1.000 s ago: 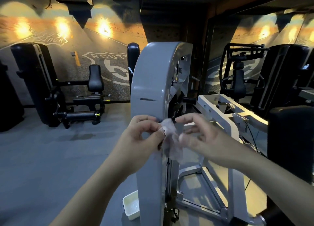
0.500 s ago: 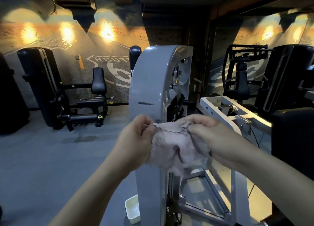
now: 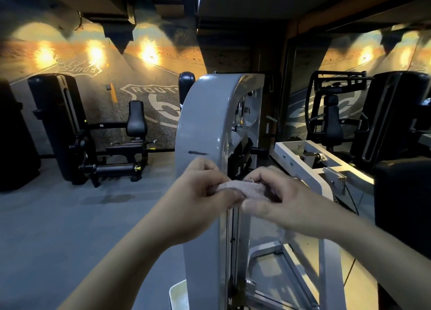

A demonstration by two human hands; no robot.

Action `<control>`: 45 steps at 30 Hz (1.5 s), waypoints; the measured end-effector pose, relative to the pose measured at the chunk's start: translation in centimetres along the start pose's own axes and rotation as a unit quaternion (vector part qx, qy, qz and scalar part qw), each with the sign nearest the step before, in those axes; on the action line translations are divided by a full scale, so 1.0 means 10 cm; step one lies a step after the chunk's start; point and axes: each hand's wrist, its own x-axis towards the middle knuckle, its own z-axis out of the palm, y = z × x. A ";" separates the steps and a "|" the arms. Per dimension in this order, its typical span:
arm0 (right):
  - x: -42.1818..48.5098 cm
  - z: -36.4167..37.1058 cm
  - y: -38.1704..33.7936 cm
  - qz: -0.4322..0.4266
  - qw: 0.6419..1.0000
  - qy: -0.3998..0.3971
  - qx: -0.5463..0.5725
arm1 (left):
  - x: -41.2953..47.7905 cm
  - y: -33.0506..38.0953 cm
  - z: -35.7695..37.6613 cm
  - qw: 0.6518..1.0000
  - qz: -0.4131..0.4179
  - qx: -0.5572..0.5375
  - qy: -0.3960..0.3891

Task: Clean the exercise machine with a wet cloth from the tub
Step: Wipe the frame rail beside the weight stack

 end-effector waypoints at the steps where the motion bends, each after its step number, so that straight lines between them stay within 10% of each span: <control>1: 0.01 0.04 0.00 -0.014 0.999 0.034 -0.014 | 0.02 0.03 -0.01 0.999 -0.017 -0.036 0.007; 7: 0.11 0.27 0.09 -0.059 0.946 0.309 0.083 | 0.09 0.21 0.01 0.968 -0.103 -0.228 0.000; 18: 0.34 0.20 0.02 -0.221 0.904 0.306 0.201 | 0.42 0.41 -0.03 0.969 -0.075 -0.232 0.033; 25: 1.18 -0.63 -0.28 -0.258 0.847 0.465 -0.010 | 0.64 0.38 -0.43 0.955 -0.060 -0.107 0.271; 30: 1.72 -0.68 -0.55 -0.235 0.916 0.305 -0.118 | 0.85 0.10 -0.65 0.922 -0.109 -0.182 0.325; 38: 1.27 0.02 -0.43 -0.421 0.782 0.165 -0.430 | 1.04 -0.29 -0.75 0.897 -0.120 -0.227 0.361; 45: 2.05 -0.93 -0.89 -0.084 0.943 0.138 -0.290 | 1.21 -0.57 -0.81 0.891 -0.137 -0.236 0.363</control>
